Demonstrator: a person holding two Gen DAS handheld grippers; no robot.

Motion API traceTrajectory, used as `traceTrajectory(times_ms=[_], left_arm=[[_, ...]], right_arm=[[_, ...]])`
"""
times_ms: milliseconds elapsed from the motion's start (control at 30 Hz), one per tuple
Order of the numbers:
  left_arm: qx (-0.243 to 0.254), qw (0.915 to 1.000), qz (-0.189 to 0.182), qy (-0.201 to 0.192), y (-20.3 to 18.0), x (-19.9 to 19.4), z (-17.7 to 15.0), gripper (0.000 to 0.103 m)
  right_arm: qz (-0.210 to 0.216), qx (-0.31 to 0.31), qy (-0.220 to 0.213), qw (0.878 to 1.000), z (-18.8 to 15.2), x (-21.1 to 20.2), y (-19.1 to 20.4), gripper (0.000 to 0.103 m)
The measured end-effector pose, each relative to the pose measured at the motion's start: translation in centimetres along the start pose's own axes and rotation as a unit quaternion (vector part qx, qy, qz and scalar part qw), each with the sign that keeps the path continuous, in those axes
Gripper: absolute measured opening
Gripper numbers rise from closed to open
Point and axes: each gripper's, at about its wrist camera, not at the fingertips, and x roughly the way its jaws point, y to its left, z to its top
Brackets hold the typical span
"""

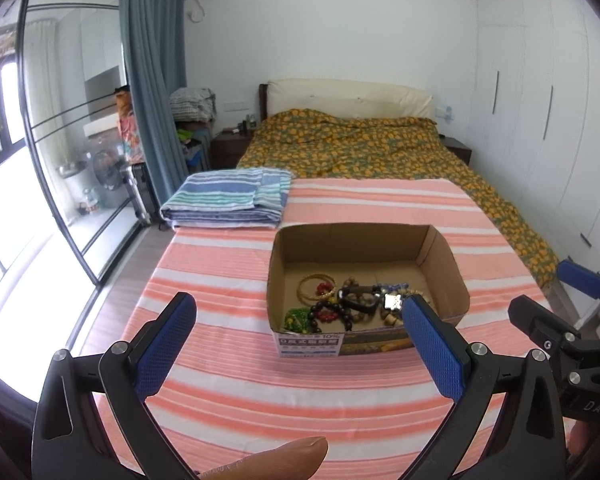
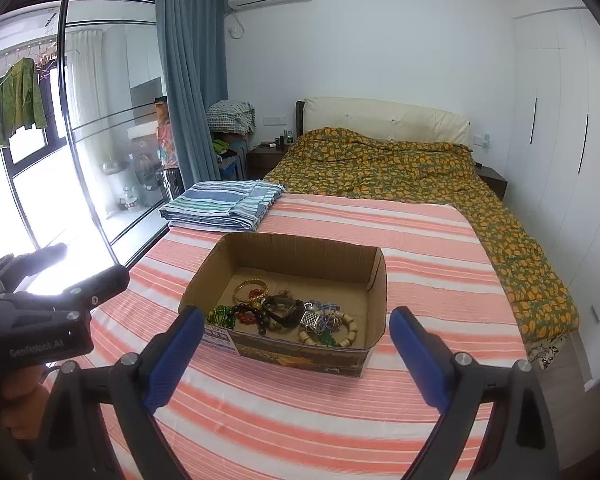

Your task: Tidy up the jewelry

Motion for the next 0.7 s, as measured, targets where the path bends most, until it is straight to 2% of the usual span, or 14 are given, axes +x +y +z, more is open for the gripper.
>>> traceTrajectory(times_ms=[700], left_arm=[[-0.005, 1.0000, -0.002, 0.006, 0.70, 0.07, 0.16, 0.103]], right_arm=[[0.001, -0.006, 0.003, 1.000, -0.06, -0.13, 0.54, 0.096]])
